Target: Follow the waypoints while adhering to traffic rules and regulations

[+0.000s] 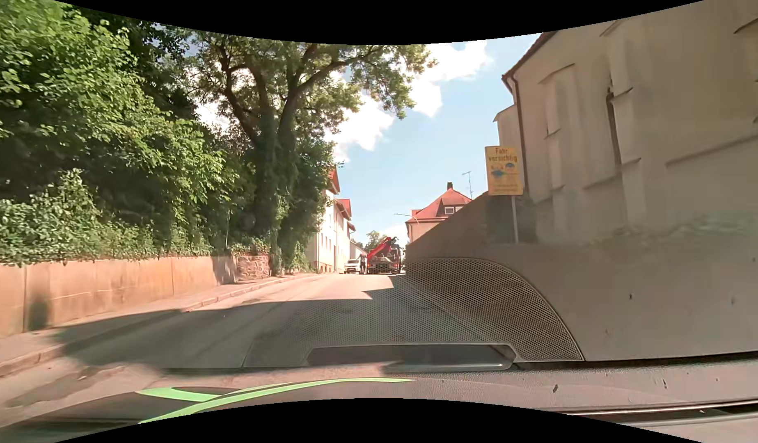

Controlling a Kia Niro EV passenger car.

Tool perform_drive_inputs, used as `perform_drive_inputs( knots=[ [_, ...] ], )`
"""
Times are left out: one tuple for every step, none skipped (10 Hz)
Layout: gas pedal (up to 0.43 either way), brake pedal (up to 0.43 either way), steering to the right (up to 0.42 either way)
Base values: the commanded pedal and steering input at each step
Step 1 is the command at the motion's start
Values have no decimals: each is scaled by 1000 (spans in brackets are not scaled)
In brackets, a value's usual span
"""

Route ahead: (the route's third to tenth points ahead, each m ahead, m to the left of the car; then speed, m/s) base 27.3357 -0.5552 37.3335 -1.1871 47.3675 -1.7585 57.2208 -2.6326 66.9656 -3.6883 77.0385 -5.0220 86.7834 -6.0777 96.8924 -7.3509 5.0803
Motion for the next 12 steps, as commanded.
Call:
perform_drive_inputs(
  knots=[
    [0, 85, -4],
    [0, 79, -4],
    [0, 85, -4],
    [0, 79, -4],
    [0, 79, -4],
    [0, 85, -4],
    [0, 79, -4],
    [0, 79, -5],
    [0, 85, -5],
    [0, 79, -5],
    [0, 79, -5],
    [0, 79, -6]
  ],
)
